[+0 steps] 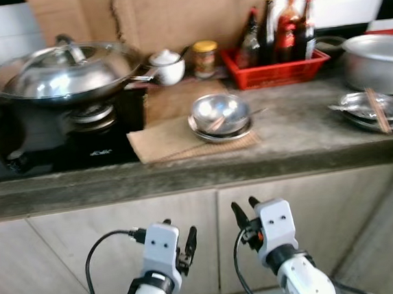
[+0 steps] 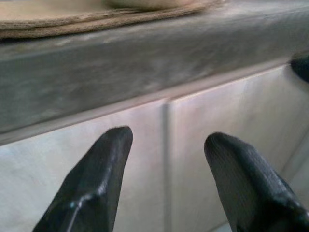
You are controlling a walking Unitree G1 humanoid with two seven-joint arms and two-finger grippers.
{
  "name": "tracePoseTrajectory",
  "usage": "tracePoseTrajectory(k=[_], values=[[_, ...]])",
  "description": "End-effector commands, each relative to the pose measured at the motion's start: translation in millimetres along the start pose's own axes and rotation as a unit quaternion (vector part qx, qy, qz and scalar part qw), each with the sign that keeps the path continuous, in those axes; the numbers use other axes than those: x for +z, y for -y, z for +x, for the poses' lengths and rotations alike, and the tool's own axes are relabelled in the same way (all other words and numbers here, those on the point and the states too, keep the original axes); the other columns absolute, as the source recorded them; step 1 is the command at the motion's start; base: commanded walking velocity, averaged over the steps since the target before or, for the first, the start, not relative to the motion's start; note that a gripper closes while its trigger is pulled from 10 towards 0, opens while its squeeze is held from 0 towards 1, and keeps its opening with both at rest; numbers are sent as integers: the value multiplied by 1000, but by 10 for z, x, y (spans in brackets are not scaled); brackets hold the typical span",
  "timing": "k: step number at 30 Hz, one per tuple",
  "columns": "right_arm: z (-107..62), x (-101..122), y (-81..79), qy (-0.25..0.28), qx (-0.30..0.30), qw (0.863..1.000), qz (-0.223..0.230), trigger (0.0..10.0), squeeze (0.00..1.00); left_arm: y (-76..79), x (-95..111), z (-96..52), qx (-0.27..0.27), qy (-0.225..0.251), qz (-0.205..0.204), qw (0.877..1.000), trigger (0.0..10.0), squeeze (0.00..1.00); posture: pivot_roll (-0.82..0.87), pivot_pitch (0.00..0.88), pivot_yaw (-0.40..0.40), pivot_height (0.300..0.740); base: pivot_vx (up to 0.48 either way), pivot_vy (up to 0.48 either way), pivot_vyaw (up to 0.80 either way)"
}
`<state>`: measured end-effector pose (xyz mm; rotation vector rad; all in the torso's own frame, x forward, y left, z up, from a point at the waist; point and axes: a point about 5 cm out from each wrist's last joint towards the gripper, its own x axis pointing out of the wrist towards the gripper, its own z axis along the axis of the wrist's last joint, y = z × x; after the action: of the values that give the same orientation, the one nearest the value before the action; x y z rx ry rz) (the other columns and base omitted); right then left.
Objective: Kitchen organization
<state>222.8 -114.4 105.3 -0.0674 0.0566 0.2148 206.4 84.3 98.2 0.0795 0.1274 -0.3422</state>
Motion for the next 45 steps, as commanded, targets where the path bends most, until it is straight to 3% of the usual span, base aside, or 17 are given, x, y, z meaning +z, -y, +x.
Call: tracePoseTrajectory(k=[1,15,16,17,25,26,27,31,32,33,34,35,40,41,45], values=[[41,26,-59,6,7,1000,9,10000,0,-65,-17,-22,9,-5,7,1000,10000,0,118,0,-10,740,0,0,0],[148,155,6,39,-1,999,14,10000,0,-88,29,5,20,9,2,1000,10000,0,116,0,-7,740,0,0,0],[179,180,15,45,-1,999,13,10000,165,-96,41,20,22,12,2,1000,10000,0,117,0,-10,740,0,0,0],[212,198,21,51,3,999,7,10000,1000,-110,56,36,27,15,1,1000,10000,0,119,0,-12,740,0,0,0],[283,220,46,53,2,999,-6,10000,1000,-117,68,20,31,20,-4,999,10000,0,123,13,-12,740,0,0,0],[296,231,46,55,1,998,-10,10000,412,-114,72,18,31,20,-4,999,10000,0,123,15,-17,740,0,0,0],[345,266,44,60,-1,998,-13,10000,0,-112,87,16,31,23,-3,999,10000,0,128,22,-17,740,0,0,0],[450,354,42,74,-5,997,-11,10000,0,-111,122,19,29,33,6,999,10000,0,134,36,-15,740,0,0,0],[521,413,52,85,-4,996,-7,10000,416,-118,146,26,31,38,22,999,10000,0,138,40,-18,740,0,0,0],[545,438,54,89,-2,996,-5,10000,725,-119,154,27,31,39,24,998,10000,0,144,51,-19,740,0,0,0],[558,454,54,91,0,996,-4,10000,725,-119,160,26,31,40,25,998,10000,0,144,53,-18,740,0,0,0],[586,478,51,96,5,995,-9,10000,1000,-120,162,29,31,40,23,998,10000,0,145,59,-20,740,0,0,0],[698,571,57,110,5,994,-23,10000,1000,-108,179,14,32,43,17,998,10000,0,154,78,-25,740,0,0,0],[721,594,52,114,6,993,-25,10000,0,-104,182,8,31,44,16,998,10000,0,154,85,-28,740,0,0,0],[823,705,21,134,7,991,-21,10000,0,-87,192,-11,30,47,17,998,10000,0,157,97,-30,740,0,0,0]])
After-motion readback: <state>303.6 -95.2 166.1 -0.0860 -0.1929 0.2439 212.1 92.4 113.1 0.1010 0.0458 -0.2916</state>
